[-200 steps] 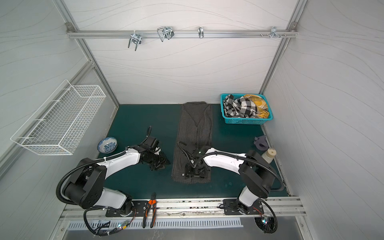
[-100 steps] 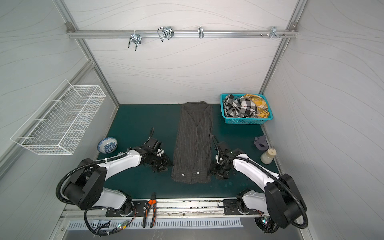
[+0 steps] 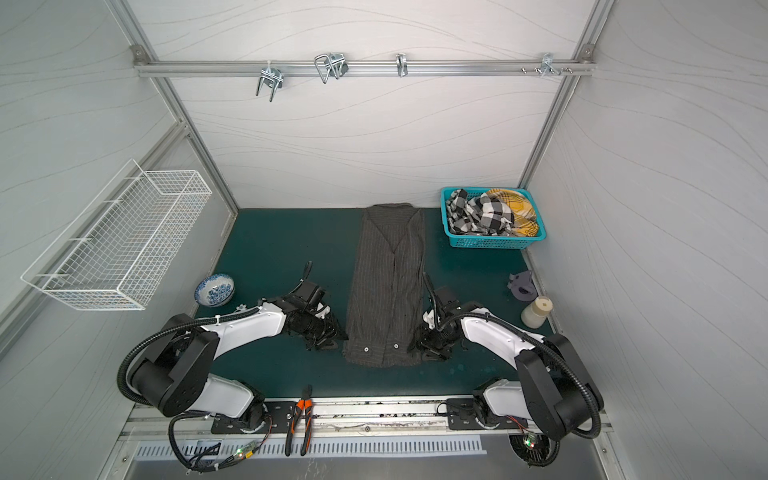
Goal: Fold and stack the long sleeve shirts
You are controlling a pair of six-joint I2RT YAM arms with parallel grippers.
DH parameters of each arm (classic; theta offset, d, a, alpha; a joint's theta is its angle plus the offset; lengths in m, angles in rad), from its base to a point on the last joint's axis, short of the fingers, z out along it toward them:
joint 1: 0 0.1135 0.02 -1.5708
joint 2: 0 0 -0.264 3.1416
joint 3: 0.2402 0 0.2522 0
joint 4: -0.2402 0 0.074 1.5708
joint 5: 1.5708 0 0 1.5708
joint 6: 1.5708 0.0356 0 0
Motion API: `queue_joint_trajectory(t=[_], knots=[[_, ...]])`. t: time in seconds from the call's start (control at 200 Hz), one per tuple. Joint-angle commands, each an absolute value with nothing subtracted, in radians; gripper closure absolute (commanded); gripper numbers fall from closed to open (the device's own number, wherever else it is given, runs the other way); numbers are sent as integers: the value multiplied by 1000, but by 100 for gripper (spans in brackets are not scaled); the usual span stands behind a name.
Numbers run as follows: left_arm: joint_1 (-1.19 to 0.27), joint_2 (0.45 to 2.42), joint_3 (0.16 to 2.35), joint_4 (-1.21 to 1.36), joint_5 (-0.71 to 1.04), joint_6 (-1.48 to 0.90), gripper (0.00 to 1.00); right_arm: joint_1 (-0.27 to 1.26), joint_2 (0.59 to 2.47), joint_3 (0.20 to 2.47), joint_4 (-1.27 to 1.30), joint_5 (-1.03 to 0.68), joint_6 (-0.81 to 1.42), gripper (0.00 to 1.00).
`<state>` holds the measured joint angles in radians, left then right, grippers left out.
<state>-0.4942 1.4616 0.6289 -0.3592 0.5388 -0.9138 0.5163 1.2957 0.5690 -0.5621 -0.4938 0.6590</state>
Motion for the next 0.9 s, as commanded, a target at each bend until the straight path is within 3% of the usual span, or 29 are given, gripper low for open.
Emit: queue_joint_trajectory(t=[0.0,0.24,0.415,0.665,0.8,0.895], knots=[[-505,1489,622,-340,552,-917,62,511,1312,563,-538,-515,670,56],[-537,1525,645,-335,556,-921,65,509,1322,554,-526,-507,674,69],[-552,1538,667,-387,508,-897,81,509,1330,549,-520,-507,675,77],[-576,1581,688,-407,493,-887,89,509,1353,552,-514,-507,672,88],[-580,1576,691,-417,490,-882,100,510,1337,554,-535,-498,674,98],[-590,1551,687,-446,489,-879,100,513,1289,553,-574,-497,681,100]])
